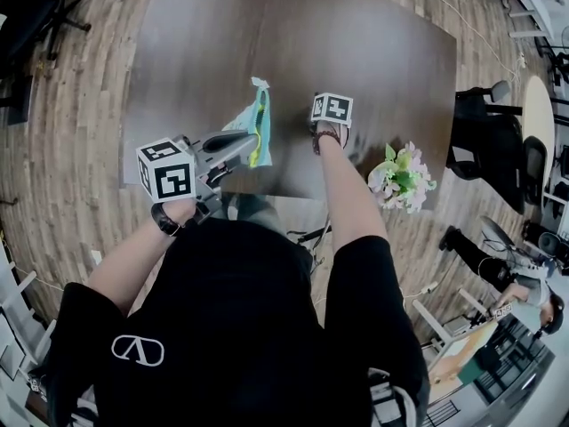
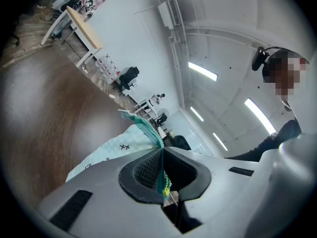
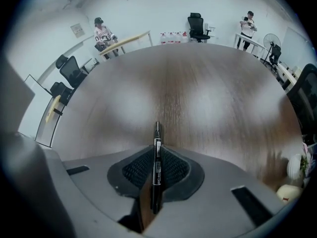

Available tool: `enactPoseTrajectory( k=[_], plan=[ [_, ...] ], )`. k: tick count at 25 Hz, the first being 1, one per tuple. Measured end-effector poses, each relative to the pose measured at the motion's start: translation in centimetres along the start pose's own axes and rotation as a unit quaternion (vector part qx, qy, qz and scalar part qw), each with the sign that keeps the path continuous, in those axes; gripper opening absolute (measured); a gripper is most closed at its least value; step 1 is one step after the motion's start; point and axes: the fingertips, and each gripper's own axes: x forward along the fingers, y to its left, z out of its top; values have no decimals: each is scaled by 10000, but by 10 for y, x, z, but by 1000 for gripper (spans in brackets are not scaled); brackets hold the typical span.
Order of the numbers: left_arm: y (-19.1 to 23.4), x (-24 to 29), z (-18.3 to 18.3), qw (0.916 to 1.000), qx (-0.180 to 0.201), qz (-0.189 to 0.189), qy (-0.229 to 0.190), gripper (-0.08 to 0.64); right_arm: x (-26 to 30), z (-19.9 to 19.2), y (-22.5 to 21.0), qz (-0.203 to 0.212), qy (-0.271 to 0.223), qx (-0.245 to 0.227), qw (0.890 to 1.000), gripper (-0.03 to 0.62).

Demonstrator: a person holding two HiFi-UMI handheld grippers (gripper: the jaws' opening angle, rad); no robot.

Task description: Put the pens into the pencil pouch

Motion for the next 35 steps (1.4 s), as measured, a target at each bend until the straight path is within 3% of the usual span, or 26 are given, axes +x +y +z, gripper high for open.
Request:
enactPoseTrajectory(
  k=[6, 10, 13, 16, 18, 24, 28, 30, 35],
  plan=[
    [-5, -1, 2, 10000, 59, -59, 36, 12, -15, 7, 6, 135, -361, 47, 9992, 40],
    [-14, 1, 7, 9998, 110, -125, 67, 12, -68, 38, 12, 301, -1260, 45, 9916, 40],
    [-24, 6, 11, 9995, 193, -228, 100, 12, -130, 66, 16, 346, -2119, -135, 9766, 40],
    [-35, 17, 16, 9989, 278, -352, 137, 12, -203, 89, 19, 378, -3072, -276, 9505, 40],
    [-43, 25, 18, 9983, 336, -444, 159, 12, -256, 98, 22, 417, -3749, -326, 9255, 40],
    [-69, 47, 27, 9954, 530, -749, 260, 12, -399, 90, 32, 420, -5509, -286, 8330, 40],
    [-85, 59, 30, 9931, 621, -940, 317, 12, -463, 68, 33, 44, -6345, -455, 7715, 40],
    [-93, 64, 29, 9923, 646, -993, 353, 12, -477, 58, 31, -175, -6504, -505, 7577, 40],
    [-106, 73, 27, 9901, 737, -1101, 468, 14, -488, 49, 26, -172, -6587, -287, 7517, 40]
  ],
)
